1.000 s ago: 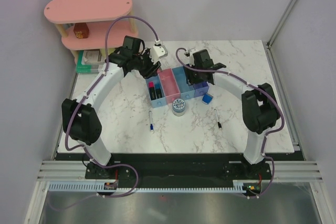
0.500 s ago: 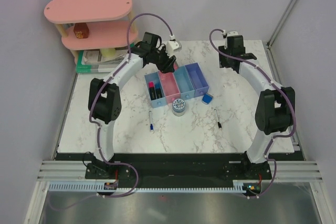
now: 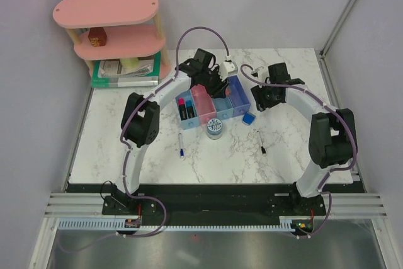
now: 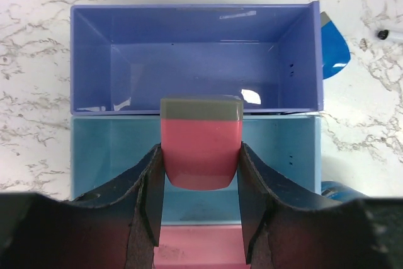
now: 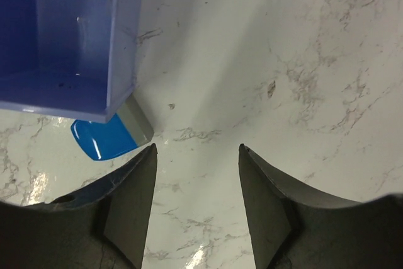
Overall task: Sort the stationery into containers
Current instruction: Place the stationery in the storage box.
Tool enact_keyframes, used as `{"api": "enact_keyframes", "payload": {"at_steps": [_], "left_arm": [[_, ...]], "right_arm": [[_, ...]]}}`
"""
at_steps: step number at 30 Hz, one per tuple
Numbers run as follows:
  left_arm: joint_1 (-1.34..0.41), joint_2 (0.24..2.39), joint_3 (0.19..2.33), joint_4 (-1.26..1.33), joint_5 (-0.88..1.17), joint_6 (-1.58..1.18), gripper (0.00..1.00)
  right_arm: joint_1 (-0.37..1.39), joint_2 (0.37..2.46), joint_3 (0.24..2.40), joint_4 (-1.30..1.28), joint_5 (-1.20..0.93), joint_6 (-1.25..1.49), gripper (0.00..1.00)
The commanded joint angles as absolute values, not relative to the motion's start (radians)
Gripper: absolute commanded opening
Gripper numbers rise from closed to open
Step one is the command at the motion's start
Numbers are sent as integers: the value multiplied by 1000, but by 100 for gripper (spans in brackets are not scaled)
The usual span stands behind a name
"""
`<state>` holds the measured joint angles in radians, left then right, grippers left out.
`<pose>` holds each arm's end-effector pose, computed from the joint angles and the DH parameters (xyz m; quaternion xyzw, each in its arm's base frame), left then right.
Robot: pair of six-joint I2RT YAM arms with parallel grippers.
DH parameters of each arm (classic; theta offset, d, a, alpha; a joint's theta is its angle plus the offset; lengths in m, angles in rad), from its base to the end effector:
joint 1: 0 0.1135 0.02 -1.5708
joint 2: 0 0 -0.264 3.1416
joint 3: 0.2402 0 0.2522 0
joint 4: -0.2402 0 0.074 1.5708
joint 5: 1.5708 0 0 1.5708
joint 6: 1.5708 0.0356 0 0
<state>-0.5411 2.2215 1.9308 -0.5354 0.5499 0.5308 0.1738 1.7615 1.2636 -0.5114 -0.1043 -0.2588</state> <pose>0.4211 -0.2748 0.2341 0.5427 0.7203 -0.2547 0.3488 0.3659 0.0680 0.2158 -0.2200 0.9341 0.0383 0.2786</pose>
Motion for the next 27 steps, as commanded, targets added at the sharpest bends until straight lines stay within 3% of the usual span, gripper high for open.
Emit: {"api": "enact_keyframes", "payload": {"at_steps": [1,16,19,20,23,27], "left_arm": [[-535,2260,1944,-483,471,512,2],[-535,2272,1904,-474,353,540,5],[-535,2275,1899,-476,342,545,25],[-535,2275,1898,-476,344,545,40],[-535,2266,1898,-476,344,543,62],[-535,2240,1899,-474,344,537,71]], "right_arm": [[173,1684,1241,-522,-196,-311,63],[172,1704,1233,-529,-290,-298,64],[172,1713,1246,-525,-287,-290,65],[173,1716,1249,-522,-284,-290,65],[173,1730,1270,-514,-272,-284,65],[172,1750,1313,-511,-259,-272,65]]}}
